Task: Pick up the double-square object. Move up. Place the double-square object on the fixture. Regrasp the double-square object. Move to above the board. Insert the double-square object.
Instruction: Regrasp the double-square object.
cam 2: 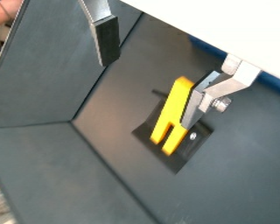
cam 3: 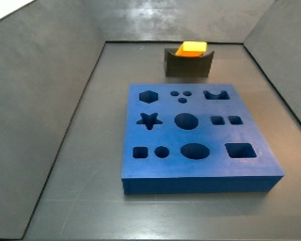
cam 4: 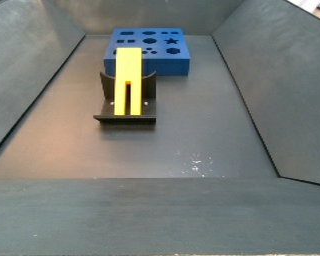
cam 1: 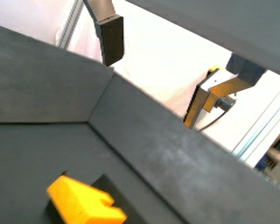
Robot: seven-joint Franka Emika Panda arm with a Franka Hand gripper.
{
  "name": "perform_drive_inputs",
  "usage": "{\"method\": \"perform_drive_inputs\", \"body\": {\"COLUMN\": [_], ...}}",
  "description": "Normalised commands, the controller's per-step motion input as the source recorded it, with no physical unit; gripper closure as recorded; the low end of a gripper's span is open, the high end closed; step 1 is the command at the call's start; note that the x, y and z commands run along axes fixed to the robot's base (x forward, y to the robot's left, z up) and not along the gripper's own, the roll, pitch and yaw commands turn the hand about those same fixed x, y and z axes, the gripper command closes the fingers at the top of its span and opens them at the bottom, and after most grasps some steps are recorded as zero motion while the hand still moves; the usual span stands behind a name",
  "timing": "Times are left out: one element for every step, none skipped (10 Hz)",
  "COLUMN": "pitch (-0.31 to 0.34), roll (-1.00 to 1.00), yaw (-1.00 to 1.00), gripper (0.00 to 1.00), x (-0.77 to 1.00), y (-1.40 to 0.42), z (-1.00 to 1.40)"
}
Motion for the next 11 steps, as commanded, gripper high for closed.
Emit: {"method": "perform_drive_inputs", "body": {"pitch": [0.146, 0.135, 0.103, 0.068, 0.031, 0.006, -0.039, -0.067, -0.098, -0.105, -0.114], "roll": [0.53, 0.41, 0.23, 0.23, 0.22, 0.2, 0.16, 0.13, 0.1, 0.09, 0.08], "yaw": [0.17, 0.18, 0.19, 0.22, 0.21, 0.2, 0.17, 0.14, 0.1, 0.09, 0.05], "gripper": [0.0, 0.0, 0.0, 0.0, 0.0, 0.0, 0.0, 0.0, 0.0, 0.0, 0.0], "x": [0.11, 0.11, 0.1, 0.03, 0.03, 0.04, 0.05, 0.07, 0.08, 0.08, 0.09], "y": [-0.05, -0.05, -0.04, 0.05, 0.05, 0.04, 0.04, 0.03, 0.03, 0.03, 0.02], "z": [-0.01, -0.01, 0.0, -1.0, -1.0, -1.0, -1.0, -1.0, -1.0, -1.0, -1.0]}}
